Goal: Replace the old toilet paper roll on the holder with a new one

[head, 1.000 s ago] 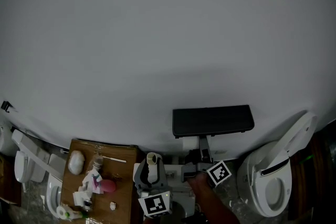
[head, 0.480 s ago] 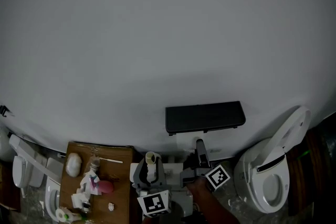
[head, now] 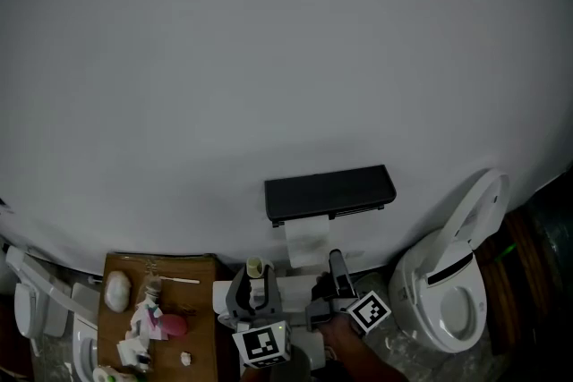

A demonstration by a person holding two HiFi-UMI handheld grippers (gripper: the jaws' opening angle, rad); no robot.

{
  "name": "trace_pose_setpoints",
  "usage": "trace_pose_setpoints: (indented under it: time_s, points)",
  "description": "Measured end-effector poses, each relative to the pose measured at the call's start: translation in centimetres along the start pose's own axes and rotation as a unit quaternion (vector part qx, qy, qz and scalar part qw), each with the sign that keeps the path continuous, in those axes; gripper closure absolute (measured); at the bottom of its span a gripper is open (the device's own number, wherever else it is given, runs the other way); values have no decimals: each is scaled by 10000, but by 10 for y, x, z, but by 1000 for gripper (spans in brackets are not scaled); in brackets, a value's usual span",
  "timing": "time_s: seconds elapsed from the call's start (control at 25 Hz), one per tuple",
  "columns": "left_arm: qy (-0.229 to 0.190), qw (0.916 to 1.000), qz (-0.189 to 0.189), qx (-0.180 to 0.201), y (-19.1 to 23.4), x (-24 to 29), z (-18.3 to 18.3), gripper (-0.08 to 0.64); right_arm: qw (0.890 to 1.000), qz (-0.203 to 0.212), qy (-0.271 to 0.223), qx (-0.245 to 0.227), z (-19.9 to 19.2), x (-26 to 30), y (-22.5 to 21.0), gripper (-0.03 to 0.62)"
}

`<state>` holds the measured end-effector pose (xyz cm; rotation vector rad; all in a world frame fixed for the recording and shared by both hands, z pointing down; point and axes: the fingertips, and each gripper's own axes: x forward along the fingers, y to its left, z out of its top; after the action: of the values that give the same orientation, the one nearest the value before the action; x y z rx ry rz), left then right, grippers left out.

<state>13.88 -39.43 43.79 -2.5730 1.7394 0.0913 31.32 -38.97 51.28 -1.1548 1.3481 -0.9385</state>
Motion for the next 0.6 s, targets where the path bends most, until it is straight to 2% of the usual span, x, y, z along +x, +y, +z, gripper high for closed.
trace_pose_setpoints:
  time_s: [0.32, 0.6]
  points:
    - [28, 9990, -421, 132, -12, -10, -5, 397, 9991, 32, -206, -359, 7, -34, 19, 206]
    - [27, 9968, -801, 52, -23, -19, -7, 397, 9975, 123, -519, -455, 12, -61, 30, 209]
